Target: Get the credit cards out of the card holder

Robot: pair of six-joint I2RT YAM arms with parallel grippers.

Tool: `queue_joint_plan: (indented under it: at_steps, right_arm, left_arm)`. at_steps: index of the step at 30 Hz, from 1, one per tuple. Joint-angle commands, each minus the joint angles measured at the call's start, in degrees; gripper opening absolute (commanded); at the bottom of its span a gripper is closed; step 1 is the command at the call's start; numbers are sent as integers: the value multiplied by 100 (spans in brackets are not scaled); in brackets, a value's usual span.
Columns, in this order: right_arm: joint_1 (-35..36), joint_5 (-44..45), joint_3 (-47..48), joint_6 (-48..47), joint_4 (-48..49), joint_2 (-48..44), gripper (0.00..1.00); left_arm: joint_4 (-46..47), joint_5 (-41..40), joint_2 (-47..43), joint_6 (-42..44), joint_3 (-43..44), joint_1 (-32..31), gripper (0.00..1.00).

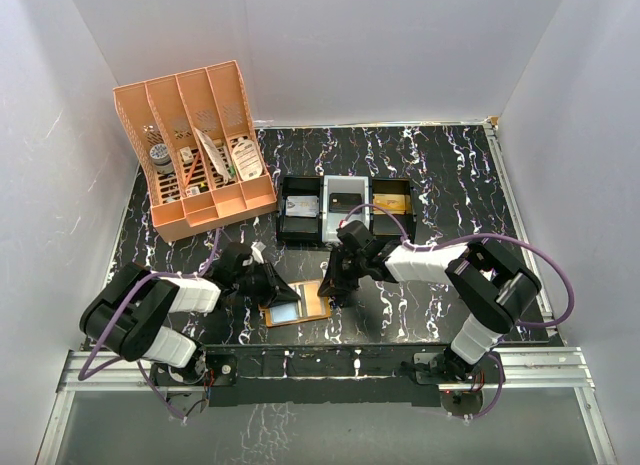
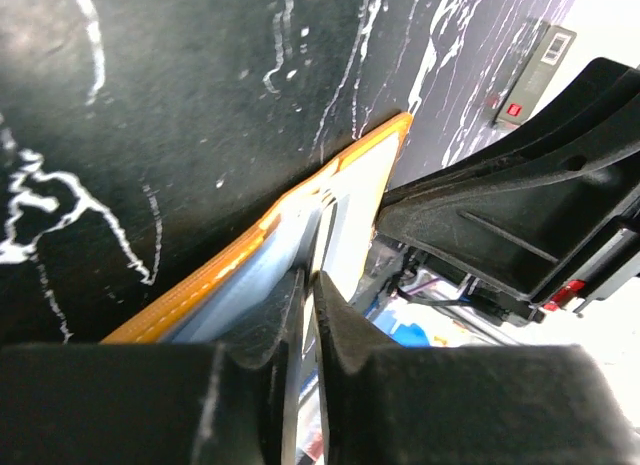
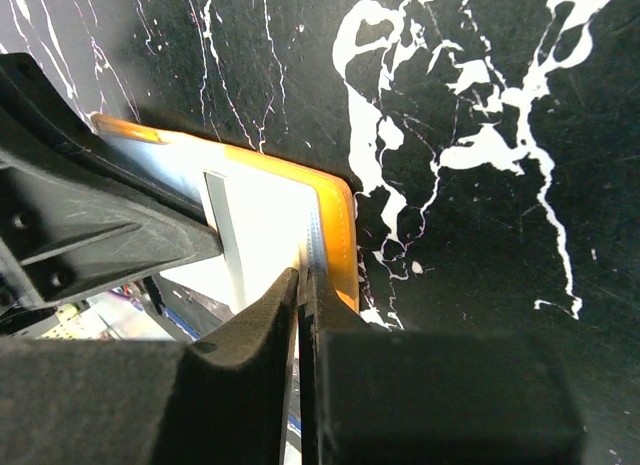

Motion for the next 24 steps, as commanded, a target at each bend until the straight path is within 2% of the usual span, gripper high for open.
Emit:
queue_joint_plan:
  at_steps: [1, 7, 10, 13, 17, 19, 24]
  right_arm:
    - [150, -741, -113, 360, 1050, 142, 3]
    - [150, -884, -141, 523, 1290, 242, 3]
    - [150, -744, -52, 447, 1038, 237, 3]
    - [150, -728, -79, 440, 1008, 228, 3]
    - [150, -733, -128, 457, 1004, 194, 3]
    - [150, -639, -130, 422, 896, 118, 3]
    - [139, -19, 39, 296, 260, 22, 6]
  left_arm:
    - [1067, 530, 117, -441, -150, -40, 2]
    - [708, 767, 21, 12, 177, -23, 0]
    - [455, 782, -48, 174, 308, -28, 11]
    - [489, 819, 19, 198, 357, -28, 14]
    - [250, 685, 176, 217, 418, -29, 0]
    - [-51, 557, 187, 355, 465, -15, 0]
    - [-1487, -116, -221, 997, 684, -12, 0]
